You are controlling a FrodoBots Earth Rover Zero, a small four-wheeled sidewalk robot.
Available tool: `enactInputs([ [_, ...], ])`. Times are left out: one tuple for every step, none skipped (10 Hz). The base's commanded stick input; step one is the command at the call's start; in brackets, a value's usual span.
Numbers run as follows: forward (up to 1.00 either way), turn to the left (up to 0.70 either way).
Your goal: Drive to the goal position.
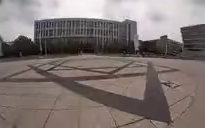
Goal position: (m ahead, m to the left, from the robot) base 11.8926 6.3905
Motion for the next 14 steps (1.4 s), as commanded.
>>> enactInputs([
  [0.6, 0.0],
  [0.6, 0.0],
  [0.6, 0.0],
  [0.6, 0.0],
  [0.6, 0.0],
  [0.6, 0.0],
  [0.6, 0.0],
  [0.6, 0.0],
  [0.6, 0.0],
  [0.6, 0.0],
  [0.6, 0.0],
  [0.6, 0.0],
  [0.6, 0.0],
  [0.6, 0.0],
])
